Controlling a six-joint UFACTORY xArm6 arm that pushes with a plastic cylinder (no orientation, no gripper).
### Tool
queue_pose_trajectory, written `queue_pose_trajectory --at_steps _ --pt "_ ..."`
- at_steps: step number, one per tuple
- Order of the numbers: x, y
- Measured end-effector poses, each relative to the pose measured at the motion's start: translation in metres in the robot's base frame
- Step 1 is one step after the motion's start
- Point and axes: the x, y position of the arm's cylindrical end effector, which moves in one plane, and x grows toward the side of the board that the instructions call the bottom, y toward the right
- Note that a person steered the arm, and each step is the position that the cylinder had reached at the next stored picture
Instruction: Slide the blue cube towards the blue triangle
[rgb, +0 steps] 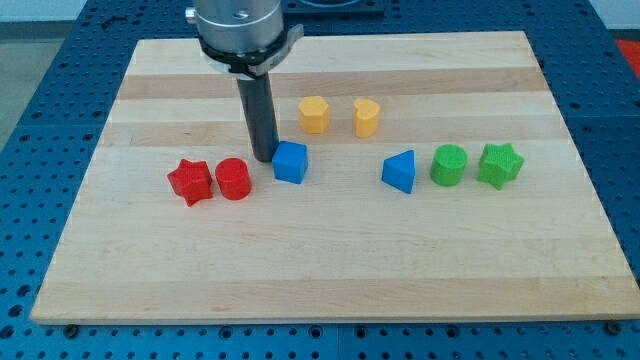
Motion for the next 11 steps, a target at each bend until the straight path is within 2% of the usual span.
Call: queue_pose_trajectory --at_steps 2,6,7,9,10,11 --pt "0.025 0.018" --pt "0.029 0.058" --pt "0.029 0.056" --pt "0.013 0.013" --pt "0.031 -0.007" --pt "0.063 0.011"
